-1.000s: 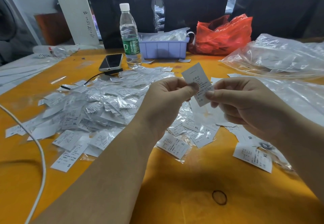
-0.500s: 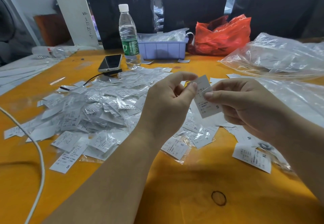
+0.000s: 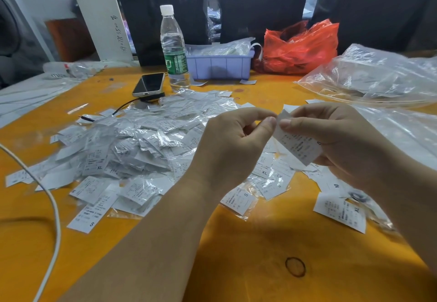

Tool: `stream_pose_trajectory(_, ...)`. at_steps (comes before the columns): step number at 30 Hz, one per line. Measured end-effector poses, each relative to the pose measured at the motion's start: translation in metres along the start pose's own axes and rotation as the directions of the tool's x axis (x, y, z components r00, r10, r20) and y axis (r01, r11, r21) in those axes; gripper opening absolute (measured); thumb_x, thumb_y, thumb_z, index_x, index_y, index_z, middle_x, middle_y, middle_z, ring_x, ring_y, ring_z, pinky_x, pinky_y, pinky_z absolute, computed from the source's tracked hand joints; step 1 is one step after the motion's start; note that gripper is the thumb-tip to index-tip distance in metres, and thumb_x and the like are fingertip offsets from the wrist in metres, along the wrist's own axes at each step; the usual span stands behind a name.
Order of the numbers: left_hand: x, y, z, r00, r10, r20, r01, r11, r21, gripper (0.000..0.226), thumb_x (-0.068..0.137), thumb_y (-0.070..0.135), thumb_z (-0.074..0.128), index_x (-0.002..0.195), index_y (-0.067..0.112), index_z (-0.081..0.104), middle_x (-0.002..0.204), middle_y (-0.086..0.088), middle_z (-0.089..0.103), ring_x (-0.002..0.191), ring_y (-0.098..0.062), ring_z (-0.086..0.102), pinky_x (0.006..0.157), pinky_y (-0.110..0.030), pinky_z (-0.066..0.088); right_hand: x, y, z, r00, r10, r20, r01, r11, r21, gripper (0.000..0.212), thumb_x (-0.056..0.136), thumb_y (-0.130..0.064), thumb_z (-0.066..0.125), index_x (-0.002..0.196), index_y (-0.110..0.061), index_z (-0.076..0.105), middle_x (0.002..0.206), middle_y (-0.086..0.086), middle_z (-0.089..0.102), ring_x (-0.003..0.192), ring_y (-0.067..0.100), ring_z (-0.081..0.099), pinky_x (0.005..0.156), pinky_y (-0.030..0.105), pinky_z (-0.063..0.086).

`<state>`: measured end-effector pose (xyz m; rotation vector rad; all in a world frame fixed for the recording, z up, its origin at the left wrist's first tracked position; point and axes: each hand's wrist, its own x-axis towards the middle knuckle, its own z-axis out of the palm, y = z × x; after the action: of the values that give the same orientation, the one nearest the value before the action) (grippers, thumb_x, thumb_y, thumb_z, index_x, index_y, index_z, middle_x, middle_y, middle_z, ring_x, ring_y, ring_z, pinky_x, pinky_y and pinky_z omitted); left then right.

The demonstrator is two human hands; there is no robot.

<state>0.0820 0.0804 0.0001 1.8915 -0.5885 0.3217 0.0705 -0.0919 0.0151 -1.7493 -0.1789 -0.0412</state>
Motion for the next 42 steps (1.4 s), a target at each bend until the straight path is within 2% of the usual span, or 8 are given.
stream_pose_trajectory(4, 0.0, -0.001, 0.001, 1.0, 0.012, 0.019, -0.012, 1.0, 0.002, 0.019, 0.092, 0.03, 0.066, 0.105, 0.018, 0.074, 0.05, 0.011, 0.045, 0.045, -0.005, 0.041, 0.047, -0.016, 0.032, -0.001, -0.001, 0.001, 1.0, 0.01, -0.009, -0.01, 1.0, 0.013, 0.014, 0.064, -0.033, 0.072, 0.064, -0.019, 0.07, 0.058, -0.004, 0.056, 0.048, 0.005, 0.049, 0.04, 0.014, 0.033)
stream_pose_trajectory(10, 0.003, -0.002, -0.001, 0.999, -0.048, 0.024, 0.048, 0.998, 0.029, 0.01, 0.09, 0.021, 0.067, 0.082, 0.015, 0.07, 0.056, 0.006, 0.056, 0.051, -0.008, 0.046, 0.049, -0.023, 0.038, 0.002, 0.001, 0.001, 0.999, 0.042, -0.008, -0.042, 0.999, -0.002, 0.04, 0.065, -0.035, 0.072, 0.084, 0.0, 0.069, 0.056, -0.001, 0.055, 0.044, 0.007, 0.042, 0.038, 0.014, 0.029)
stream_pose_trajectory(16, 0.007, -0.006, -0.007, 0.964, -0.267, 0.022, 0.266, 0.963, 0.036, 0.018, 0.088, 0.022, 0.058, 0.077, 0.007, 0.063, 0.061, 0.007, 0.061, 0.043, -0.003, 0.041, 0.042, -0.016, 0.032, 0.001, 0.002, 0.0, 0.992, -0.116, -0.043, 0.1, 0.956, -0.277, 0.015, 0.087, -0.023, 0.069, 0.083, -0.009, 0.073, 0.056, -0.007, 0.063, 0.034, 0.002, 0.041, 0.037, 0.01, 0.028)
stream_pose_trajectory(22, 0.012, -0.013, -0.022, 0.927, -0.37, -0.065, 0.373, 0.887, 0.273, 0.025, 0.086, 0.029, 0.052, 0.082, 0.005, 0.058, 0.073, 0.005, 0.062, 0.063, -0.01, 0.052, 0.043, -0.017, 0.039, -0.001, 0.003, -0.003, 0.989, -0.133, -0.069, 0.082, 0.865, -0.495, 0.007, 0.085, -0.023, 0.071, 0.078, -0.024, 0.073, 0.07, -0.017, 0.068, 0.059, -0.016, 0.058, 0.056, 0.011, 0.038)
stream_pose_trajectory(25, 0.011, -0.015, -0.025, 0.892, -0.432, -0.134, 0.439, 0.754, 0.488, 0.013, 0.082, 0.034, 0.053, 0.081, 0.021, 0.058, 0.086, 0.004, 0.064, 0.08, -0.019, 0.057, 0.066, -0.036, 0.052, 0.001, 0.005, -0.005, 0.996, -0.073, -0.042, 0.031, 0.782, -0.622, 0.005, 0.084, -0.021, 0.071, 0.083, -0.025, 0.073, 0.09, -0.018, 0.069, 0.079, -0.014, 0.062, 0.064, 0.007, 0.038)
stream_pose_trajectory(28, 0.009, -0.016, -0.021, 0.906, -0.389, -0.165, 0.408, 0.704, 0.581, 0.028, 0.079, 0.036, 0.062, 0.105, 0.027, 0.057, 0.106, 0.005, 0.056, 0.101, -0.02, 0.052, 0.09, -0.047, 0.049, 0.001, 0.005, -0.005, 0.997, 0.07, 0.011, -0.039, 0.675, -0.737, 0.01, 0.084, -0.026, 0.072, 0.094, -0.027, 0.07, 0.098, -0.011, 0.066, 0.086, 0.001, 0.061, 0.066, 0.017, 0.043)
stream_pose_trajectory(34, 0.005, -0.01, -0.012, 0.96, -0.256, -0.109, 0.273, 0.782, 0.56, 0.038, 0.082, 0.035, 0.065, 0.118, 0.03, 0.054, 0.114, 0.005, 0.048, 0.112, -0.018, 0.046, 0.1, -0.045, 0.042, -0.002, 0.008, 0.0, 0.976, 0.207, -0.068, -0.149, 0.406, -0.902, 0.036, 0.083, -0.032, 0.067, 0.108, -0.006, 0.067, 0.102, 0.009, 0.068, 0.094, 0.027, 0.066, 0.083, 0.046, 0.056)
stream_pose_trajectory(42, 0.0, -0.009, -0.002, 0.954, -0.294, 0.054, 0.226, 0.829, 0.512, 0.028, 0.085, 0.038, 0.065, 0.112, 0.031, 0.057, 0.117, 0.007, 0.05, 0.111, -0.018, 0.049, 0.097, -0.04, 0.045, -0.002, 0.009, 0.002, 0.986, 0.145, -0.079, -0.127, 0.359, -0.925, 0.02, 0.086, -0.032, 0.067, 0.092, -0.014, 0.073, 0.093, 0.005, 0.069, 0.084, 0.022, 0.065, 0.078, 0.04, 0.056)
